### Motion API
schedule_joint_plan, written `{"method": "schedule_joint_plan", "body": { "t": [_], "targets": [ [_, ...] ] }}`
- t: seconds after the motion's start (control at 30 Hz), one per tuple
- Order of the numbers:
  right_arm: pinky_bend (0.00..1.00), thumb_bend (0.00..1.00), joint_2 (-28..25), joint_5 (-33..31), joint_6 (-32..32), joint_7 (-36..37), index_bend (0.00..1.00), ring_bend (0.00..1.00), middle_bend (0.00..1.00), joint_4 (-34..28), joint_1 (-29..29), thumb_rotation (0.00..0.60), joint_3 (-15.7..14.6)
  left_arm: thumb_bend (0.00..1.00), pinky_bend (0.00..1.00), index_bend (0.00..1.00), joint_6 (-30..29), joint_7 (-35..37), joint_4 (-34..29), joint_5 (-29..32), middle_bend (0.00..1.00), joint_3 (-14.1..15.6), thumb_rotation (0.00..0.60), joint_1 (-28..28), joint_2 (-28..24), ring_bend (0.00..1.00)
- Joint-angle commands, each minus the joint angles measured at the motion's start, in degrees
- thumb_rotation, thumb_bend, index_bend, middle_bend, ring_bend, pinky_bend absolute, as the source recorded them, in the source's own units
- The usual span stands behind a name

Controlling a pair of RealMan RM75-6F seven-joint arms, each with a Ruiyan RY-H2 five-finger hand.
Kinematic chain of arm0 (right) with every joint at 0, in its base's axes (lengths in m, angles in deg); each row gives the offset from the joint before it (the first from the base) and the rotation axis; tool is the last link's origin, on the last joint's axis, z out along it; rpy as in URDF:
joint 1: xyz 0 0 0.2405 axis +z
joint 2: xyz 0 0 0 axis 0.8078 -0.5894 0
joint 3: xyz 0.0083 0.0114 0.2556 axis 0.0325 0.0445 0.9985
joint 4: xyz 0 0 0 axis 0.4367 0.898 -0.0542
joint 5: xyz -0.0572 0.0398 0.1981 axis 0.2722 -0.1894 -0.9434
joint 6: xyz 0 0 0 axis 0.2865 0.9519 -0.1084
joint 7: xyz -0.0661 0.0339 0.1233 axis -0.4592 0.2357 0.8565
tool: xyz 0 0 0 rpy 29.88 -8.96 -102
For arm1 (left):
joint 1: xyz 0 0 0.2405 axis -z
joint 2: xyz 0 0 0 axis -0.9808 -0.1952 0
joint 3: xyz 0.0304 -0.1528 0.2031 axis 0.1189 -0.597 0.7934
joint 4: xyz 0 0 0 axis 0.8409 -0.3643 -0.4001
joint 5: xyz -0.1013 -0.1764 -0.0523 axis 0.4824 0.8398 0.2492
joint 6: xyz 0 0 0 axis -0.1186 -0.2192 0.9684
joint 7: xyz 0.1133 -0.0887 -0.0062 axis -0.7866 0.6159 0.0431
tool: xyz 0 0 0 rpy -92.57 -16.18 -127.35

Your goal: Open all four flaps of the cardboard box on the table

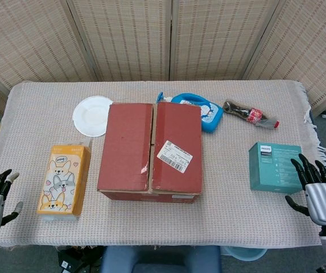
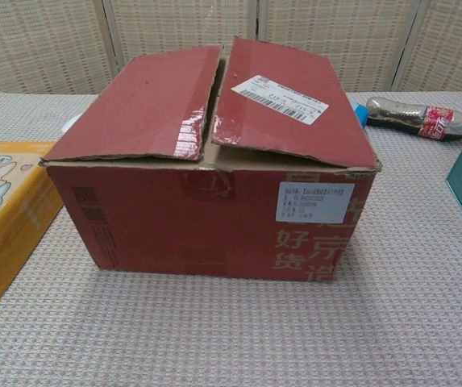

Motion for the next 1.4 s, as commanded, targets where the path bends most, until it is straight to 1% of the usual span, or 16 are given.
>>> {"method": "schedule_joint_plan", "body": {
  "t": [0.03,0.2,0.43,0.6,0.7,0.73,0.9,1.13,1.4],
  "targets": [
    [0.00,0.24,-0.1,0.3,0.3,0.3,0.00,0.12,0.01,-0.1,-0.1,0.600,0.0,0.37,0.00,0.18,0.3,0.0,0.4,0.4,0.13,-0.3,0.600,0.2,0.3,0.16],
    [0.00,0.24,-0.4,1.3,0.6,1.4,0.00,0.13,0.01,-0.3,-0.2,0.600,-0.4,0.37,0.00,0.18,0.0,0.3,0.6,0.4,0.13,-0.3,0.600,0.0,0.5,0.16],
    [0.00,0.24,-1.8,4.4,0.1,4.1,0.00,0.13,0.02,-1.8,0.6,0.600,-1.2,0.37,0.00,0.18,-0.2,0.4,0.3,0.1,0.13,-0.4,0.600,0.0,0.2,0.16],
    [0.00,0.23,-3.6,8.3,-2.5,5.8,0.00,0.13,0.02,-4.6,3.3,0.600,-1.8,0.37,0.00,0.18,0.1,0.1,-0.2,0.5,0.13,-0.4,0.600,0.0,-0.2,0.16],
    [0.00,0.23,-4.0,9.3,-3.7,6.6,0.00,0.13,0.02,-5.4,4.2,0.600,-2.0,0.37,0.00,0.18,0.3,0.0,-0.5,0.6,0.13,-0.3,0.600,0.0,-0.3,0.16],
    [0.00,0.23,-4.1,11.5,-5.3,7.4,0.00,0.13,0.02,-6.7,6.0,0.600,-2.2,0.37,0.00,0.18,0.2,-0.1,-0.6,0.6,0.13,-0.3,0.600,-0.1,-0.4,0.16],
    [0.00,0.23,-4.1,14.6,-9.8,7.4,0.00,0.13,0.02,-10.0,10.6,0.600,-1.6,0.37,0.00,0.18,-0.3,0.0,-0.7,0.6,0.13,-0.3,0.600,-0.4,-0.8,0.16],
    [0.00,0.23,-1.8,17.4,-15.0,10.2,0.00,0.13,0.03,-13.9,17.1,0.600,-0.2,0.37,0.00,0.18,-0.7,0.1,-0.9,0.2,0.13,-0.2,0.600,-0.6,-0.8,0.16],
    [0.00,0.23,2.8,15.3,-20.6,7.4,0.00,0.12,0.03,-15.4,23.8,0.600,3.5,0.37,0.00,0.18,-1.3,0.1,-1.2,0.2,0.13,-0.2,0.600,-1.0,-1.4,0.16]
  ]
}}
